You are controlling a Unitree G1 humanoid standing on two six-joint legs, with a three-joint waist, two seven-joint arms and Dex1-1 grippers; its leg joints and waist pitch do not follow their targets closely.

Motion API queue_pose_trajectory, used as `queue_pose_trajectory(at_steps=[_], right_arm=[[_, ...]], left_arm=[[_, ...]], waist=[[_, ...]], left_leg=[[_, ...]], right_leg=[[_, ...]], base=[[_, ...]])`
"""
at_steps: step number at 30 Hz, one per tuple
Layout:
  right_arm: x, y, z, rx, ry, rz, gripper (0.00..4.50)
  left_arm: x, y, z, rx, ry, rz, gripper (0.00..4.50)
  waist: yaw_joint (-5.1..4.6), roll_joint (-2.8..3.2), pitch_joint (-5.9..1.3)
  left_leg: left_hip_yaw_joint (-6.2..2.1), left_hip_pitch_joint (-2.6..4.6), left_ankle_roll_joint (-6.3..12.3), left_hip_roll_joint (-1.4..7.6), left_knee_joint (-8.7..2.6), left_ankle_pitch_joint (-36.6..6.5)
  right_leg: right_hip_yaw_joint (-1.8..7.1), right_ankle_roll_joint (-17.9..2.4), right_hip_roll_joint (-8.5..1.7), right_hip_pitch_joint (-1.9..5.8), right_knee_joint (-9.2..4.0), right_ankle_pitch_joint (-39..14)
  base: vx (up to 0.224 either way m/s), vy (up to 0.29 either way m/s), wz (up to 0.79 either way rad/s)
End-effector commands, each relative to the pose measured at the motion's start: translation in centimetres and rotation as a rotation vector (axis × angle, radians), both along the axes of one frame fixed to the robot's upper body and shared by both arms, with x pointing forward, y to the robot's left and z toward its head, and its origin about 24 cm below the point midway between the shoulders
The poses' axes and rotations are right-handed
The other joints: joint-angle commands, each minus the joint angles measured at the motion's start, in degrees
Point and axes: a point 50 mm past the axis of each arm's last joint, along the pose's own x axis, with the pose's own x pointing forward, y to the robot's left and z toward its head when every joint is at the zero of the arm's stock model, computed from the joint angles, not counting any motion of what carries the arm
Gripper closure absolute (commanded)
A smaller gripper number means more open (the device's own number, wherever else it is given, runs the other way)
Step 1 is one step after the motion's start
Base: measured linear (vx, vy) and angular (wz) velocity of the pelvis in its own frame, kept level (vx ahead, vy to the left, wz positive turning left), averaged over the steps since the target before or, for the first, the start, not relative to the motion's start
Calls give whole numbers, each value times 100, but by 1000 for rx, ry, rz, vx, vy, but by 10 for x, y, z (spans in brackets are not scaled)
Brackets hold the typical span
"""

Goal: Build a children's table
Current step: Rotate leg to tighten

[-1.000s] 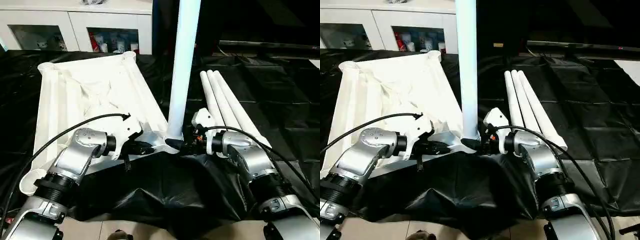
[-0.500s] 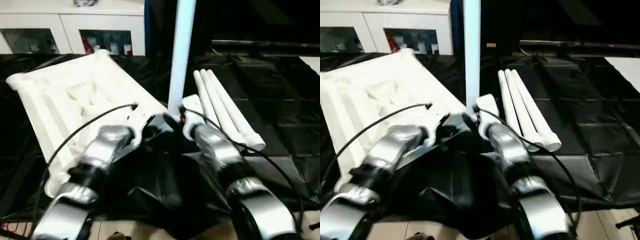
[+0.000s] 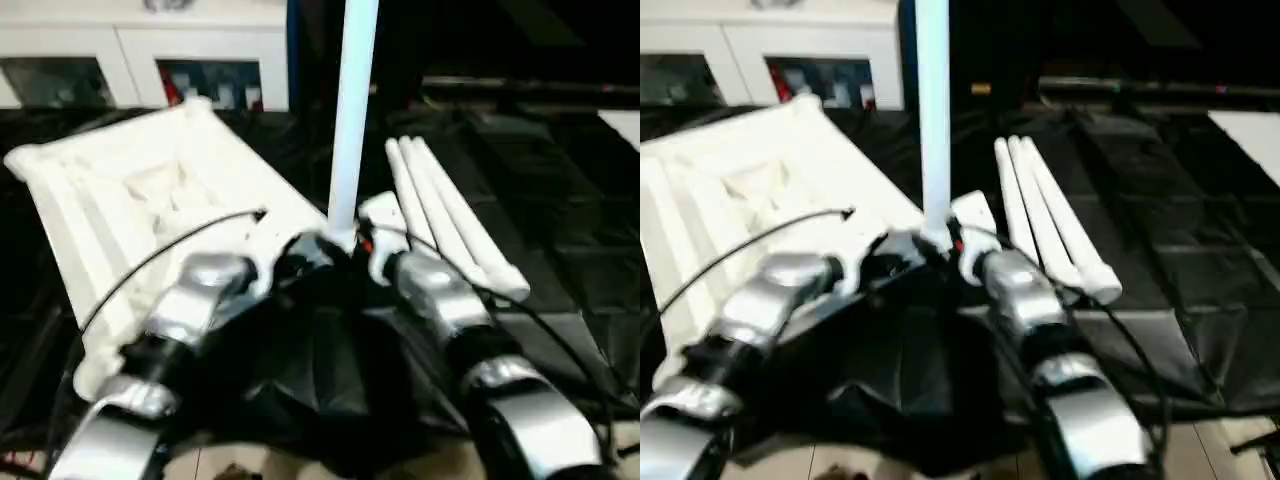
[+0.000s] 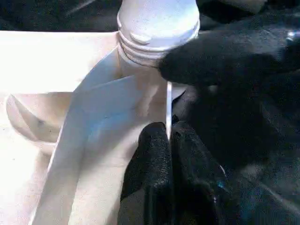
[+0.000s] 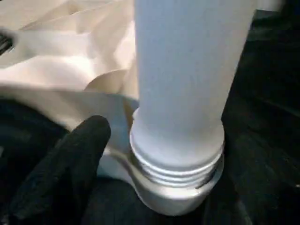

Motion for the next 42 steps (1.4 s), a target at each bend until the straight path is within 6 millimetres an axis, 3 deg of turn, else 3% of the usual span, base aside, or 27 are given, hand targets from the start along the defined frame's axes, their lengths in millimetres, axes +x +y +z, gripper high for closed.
queue_pose_trajectory(at_steps=[1, 5, 11, 17, 24, 35, 36, 38, 39, 42], right_arm=[[-8, 3, -5, -14, 32, 101, 7], [-11, -21, -2, -68, 15, 164, 3], [-18, -35, 3, -69, 16, 263, 3], [-21, -35, 8, -53, 10, 311, 3], [-24, -32, 8, -36, 19, 335, 3], [-29, -22, -1, -28, 56, 334, 97], [-29, -19, -2, -26, 59, 332, 108], [-30, -17, -4, -23, 62, 328, 121], [-31, -11, -7, -12, 64, 308, 127], [-30, -5, -9, 5, 62, 268, 154]], left_arm=[[-3, -15, 13, -63, -45, -109, 450], [-17, -9, 12, -59, -3, -238, 450], [-30, -1, 11, -55, 42, -352, 450], [-34, 10, 10, -19, 69, -377, 450], [-35, 12, 10, -20, 72, -374, 450], [-37, 14, 8, -27, 72, -356, 450], [-38, 14, 8, -28, 71, -351, 450], [-38, 14, 8, -30, 70, -344, 450], [-39, 16, 7, -37, 65, -324, 450], [-37, 15, 8, -41, 52, -291, 450]], waist=[[22, 20, -421], [40, 41, -420], [86, 39, -423], [95, 38, -403], [109, 29, -419], [105, 2, -417], [107, -24, -413], [95, -10, -402], [97, -76, -395], [46, -49, -380]], left_leg=[[-20, 102, 237, 128, -385, -1155], [-19, 127, 199, 137, -385, -1255], [-19, 115, 198, 142, -388, -1211], [-22, 131, 123, 136, -406, -1386], [-22, 122, 137, 135, -399, -1215], [-21, 111, 150, 136, -399, -1158], [-22, 113, 156, 138, -404, -1154], [-20, 121, 133, 136, -409, -1233], [-21, 116, 123, 137, -418, -1280], [-38, 130, 12, 139, -440, -1479]], right_leg=[[218, -1424, -388, 301, -400, -704], [222, -1443, -389, 277, -415, -821], [222, -1425, -380, 293, -394, -734], [224, -1356, -376, 261, -423, -1077], [224, -1385, -376, 277, -395, -804], [225, -1337, -384, 273, -396, -902], [224, -1332, -388, 272, -392, -928], [227, -1300, -385, 257, -415, -1055], [227, -1256, -393, 258, -422, -1204], [232, -1174, -400, 231, -447, -1530]], base=[[0, 0, 0], [0, 0, 0], [0, 0, 0], [0, 0, 0], [0, 0, 0], [0, 0, 0], [0, 0, 0], [0, 0, 0], [0, 0, 0], [0, 0, 0]])
